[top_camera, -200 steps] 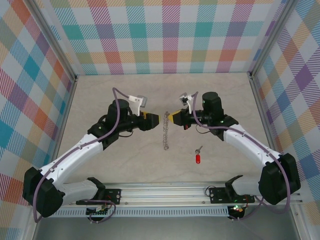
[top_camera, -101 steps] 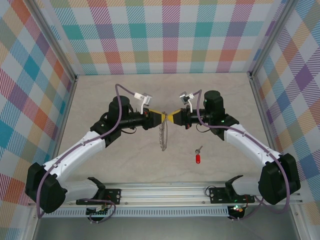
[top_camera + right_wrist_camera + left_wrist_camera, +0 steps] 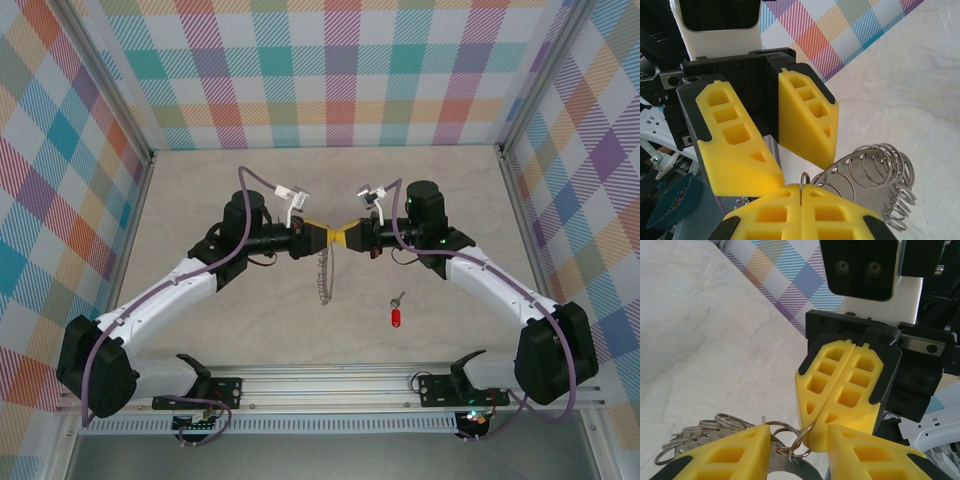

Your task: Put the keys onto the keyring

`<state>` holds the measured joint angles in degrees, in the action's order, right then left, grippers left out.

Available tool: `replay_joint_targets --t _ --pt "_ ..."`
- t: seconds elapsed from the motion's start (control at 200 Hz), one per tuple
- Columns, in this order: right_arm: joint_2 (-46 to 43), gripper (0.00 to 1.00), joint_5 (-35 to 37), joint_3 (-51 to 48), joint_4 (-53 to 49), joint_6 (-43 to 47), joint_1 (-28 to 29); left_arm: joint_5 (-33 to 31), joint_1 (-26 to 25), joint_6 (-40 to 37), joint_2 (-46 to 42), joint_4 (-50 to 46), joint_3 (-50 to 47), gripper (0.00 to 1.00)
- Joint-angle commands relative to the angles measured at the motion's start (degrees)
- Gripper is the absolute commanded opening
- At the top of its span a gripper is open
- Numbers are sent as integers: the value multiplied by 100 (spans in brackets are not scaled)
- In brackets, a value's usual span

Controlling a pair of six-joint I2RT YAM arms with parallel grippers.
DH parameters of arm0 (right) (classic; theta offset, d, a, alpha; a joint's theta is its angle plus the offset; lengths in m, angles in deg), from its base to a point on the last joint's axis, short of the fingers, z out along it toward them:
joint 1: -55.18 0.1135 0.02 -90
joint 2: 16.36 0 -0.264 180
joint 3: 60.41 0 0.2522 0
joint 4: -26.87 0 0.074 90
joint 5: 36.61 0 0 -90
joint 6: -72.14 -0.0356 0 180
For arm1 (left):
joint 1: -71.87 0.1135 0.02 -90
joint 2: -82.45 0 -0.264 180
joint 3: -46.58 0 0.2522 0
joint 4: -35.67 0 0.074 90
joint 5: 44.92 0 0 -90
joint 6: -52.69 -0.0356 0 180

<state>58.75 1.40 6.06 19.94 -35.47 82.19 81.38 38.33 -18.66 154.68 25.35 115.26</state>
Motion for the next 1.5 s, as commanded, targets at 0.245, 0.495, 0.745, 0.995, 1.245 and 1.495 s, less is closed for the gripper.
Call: replay_joint_targets --t 0.245,0.495,0.745,0.995,1.245,1.495 --pt "93 0 -181 117 275 31 -13 494 58 68 31 451 20 20" --pt "162 0 -107 152 251 42 -11 990 26 94 27 529 31 9" --pt "162 0 -88 173 233 45 -21 994 -12 -72 67 282 5 11" --pt "-133 0 111 47 134 109 -90 -464 49 -73 -593 176 -347 44" --pt "-161 0 -202 108 -3 104 -98 -340 95 46 -513 232 -469 60" --pt "15 0 -563 71 389 -216 -91 130 93 109 -315 417 -433 60"
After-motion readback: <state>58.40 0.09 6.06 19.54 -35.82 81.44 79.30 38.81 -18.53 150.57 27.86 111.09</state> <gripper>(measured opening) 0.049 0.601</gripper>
